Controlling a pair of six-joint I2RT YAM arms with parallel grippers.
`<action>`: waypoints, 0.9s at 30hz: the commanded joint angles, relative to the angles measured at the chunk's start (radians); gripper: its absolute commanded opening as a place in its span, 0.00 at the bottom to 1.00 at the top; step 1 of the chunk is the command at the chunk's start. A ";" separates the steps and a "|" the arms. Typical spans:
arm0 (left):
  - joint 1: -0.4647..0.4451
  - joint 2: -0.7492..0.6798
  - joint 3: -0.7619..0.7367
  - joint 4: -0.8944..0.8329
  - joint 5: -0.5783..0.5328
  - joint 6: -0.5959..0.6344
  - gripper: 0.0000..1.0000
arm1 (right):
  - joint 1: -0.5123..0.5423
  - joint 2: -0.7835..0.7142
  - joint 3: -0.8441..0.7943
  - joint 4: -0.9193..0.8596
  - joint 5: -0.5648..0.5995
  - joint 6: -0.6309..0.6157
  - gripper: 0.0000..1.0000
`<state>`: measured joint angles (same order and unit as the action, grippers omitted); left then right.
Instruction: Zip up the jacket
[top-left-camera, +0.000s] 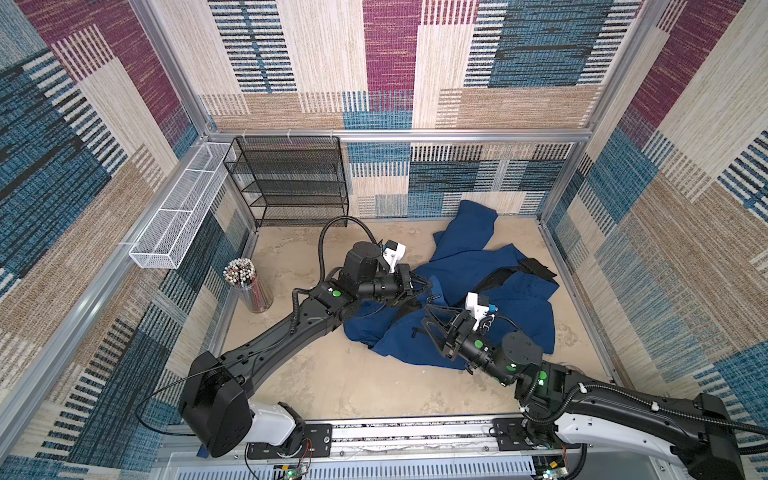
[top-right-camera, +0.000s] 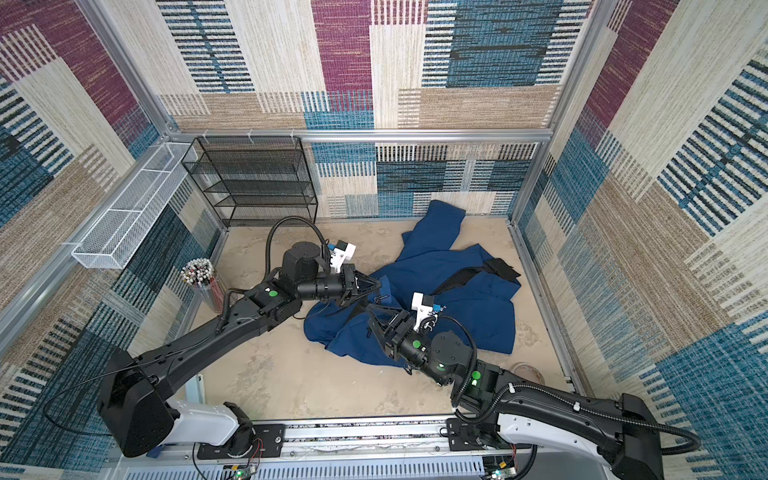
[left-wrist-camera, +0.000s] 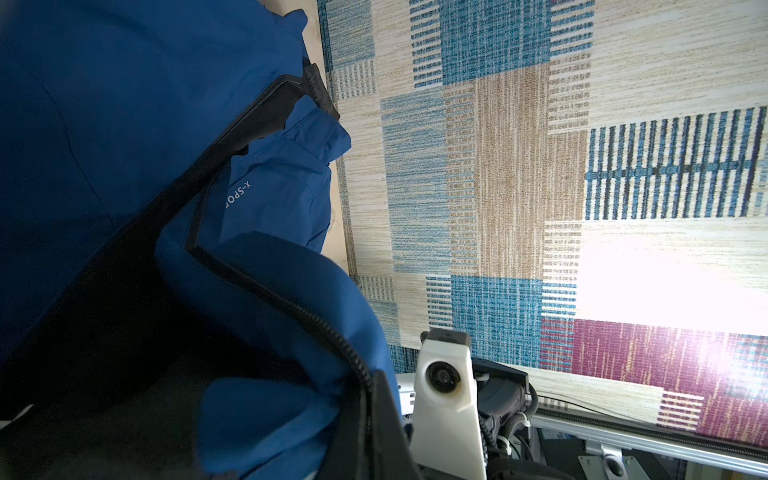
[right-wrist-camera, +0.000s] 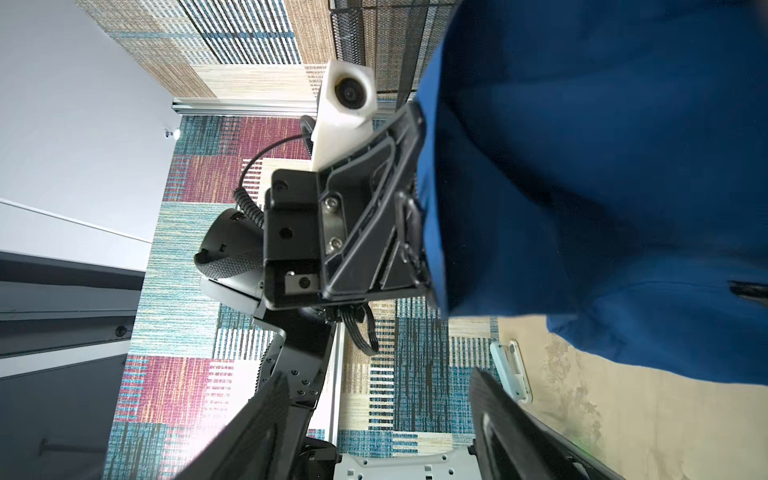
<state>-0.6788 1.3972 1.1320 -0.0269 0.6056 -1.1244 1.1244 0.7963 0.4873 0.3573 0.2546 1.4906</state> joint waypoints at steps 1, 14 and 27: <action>0.001 -0.004 0.005 0.010 -0.003 0.011 0.00 | 0.001 -0.005 -0.029 0.138 0.051 -0.021 0.71; 0.001 -0.033 -0.012 0.001 -0.015 0.006 0.00 | -0.009 0.059 -0.061 0.248 0.108 -0.104 0.66; 0.001 -0.045 -0.033 0.018 -0.018 -0.007 0.00 | -0.059 0.080 -0.082 0.259 0.083 -0.123 0.53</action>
<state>-0.6769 1.3598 1.1011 -0.0372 0.5831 -1.1255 1.0725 0.8730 0.4141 0.5858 0.3477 1.3674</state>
